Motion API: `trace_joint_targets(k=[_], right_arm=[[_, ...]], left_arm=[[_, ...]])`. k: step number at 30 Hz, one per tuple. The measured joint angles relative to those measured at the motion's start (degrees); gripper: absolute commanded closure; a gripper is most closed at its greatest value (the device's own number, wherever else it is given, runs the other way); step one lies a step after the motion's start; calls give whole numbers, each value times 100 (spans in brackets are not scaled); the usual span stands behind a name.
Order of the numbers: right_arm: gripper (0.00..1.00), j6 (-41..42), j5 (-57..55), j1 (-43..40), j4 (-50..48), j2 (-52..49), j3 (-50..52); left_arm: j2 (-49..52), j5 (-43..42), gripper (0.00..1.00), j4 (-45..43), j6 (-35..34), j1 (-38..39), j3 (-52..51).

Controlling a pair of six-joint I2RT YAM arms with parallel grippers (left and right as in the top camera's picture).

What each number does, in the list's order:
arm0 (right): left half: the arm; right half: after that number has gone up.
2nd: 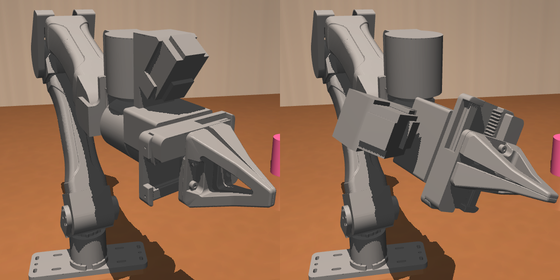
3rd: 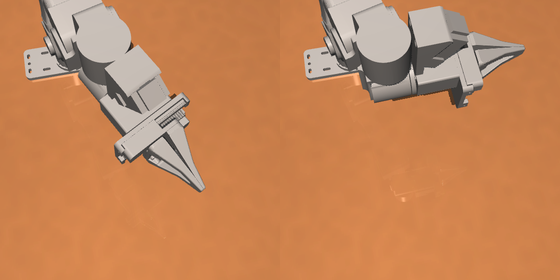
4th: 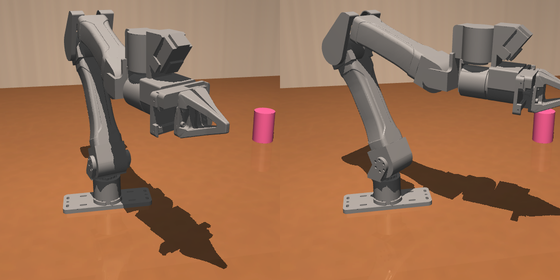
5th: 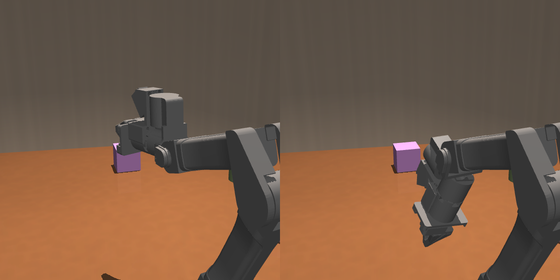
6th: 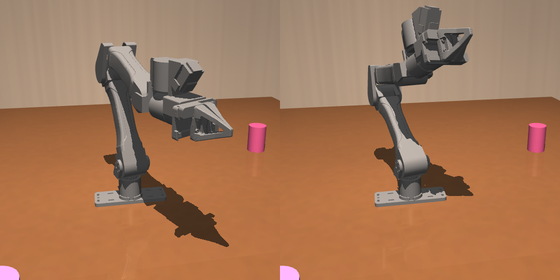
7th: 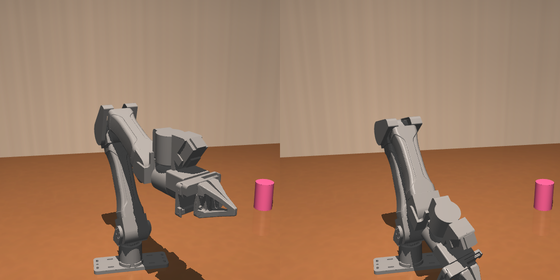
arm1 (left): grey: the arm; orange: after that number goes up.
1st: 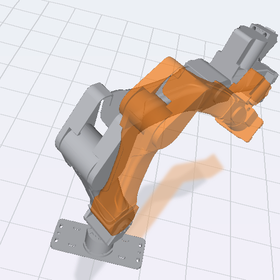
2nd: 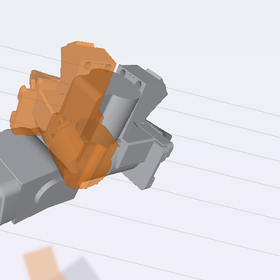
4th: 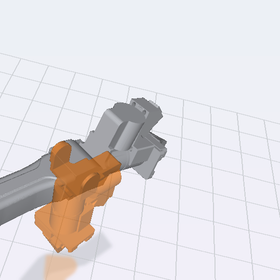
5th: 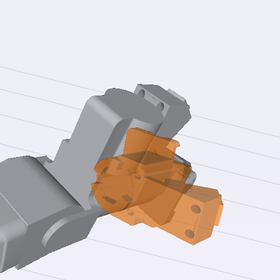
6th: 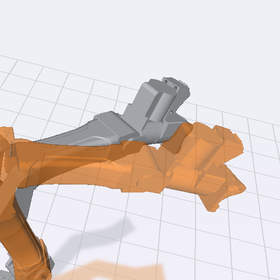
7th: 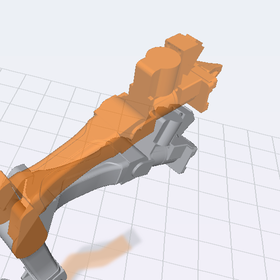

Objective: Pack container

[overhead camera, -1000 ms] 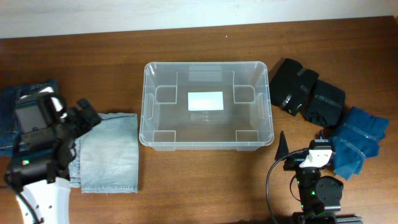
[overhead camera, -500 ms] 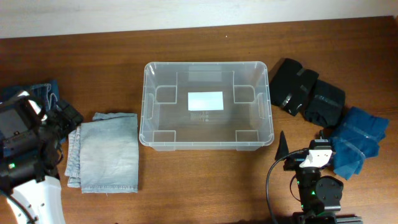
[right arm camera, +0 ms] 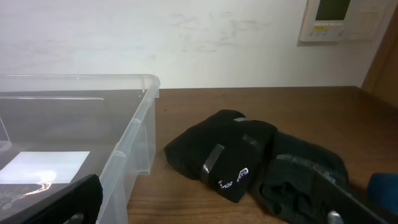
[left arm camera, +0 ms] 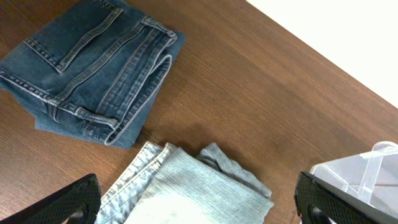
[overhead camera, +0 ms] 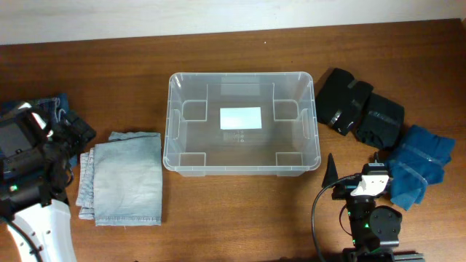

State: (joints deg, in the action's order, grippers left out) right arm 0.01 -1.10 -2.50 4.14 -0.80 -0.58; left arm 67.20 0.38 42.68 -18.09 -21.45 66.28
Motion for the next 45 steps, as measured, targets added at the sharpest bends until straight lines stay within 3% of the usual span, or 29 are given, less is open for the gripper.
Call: trace_joint_targets(k=[23, 45], right_arm=[[2, -2, 0, 0, 0, 0, 0], [2, 2, 0, 0, 0, 0, 0]], left_arm=[[289, -984, 1, -114, -728, -1054, 0], [289, -1095, 1, 525, -796, -1071, 2]])
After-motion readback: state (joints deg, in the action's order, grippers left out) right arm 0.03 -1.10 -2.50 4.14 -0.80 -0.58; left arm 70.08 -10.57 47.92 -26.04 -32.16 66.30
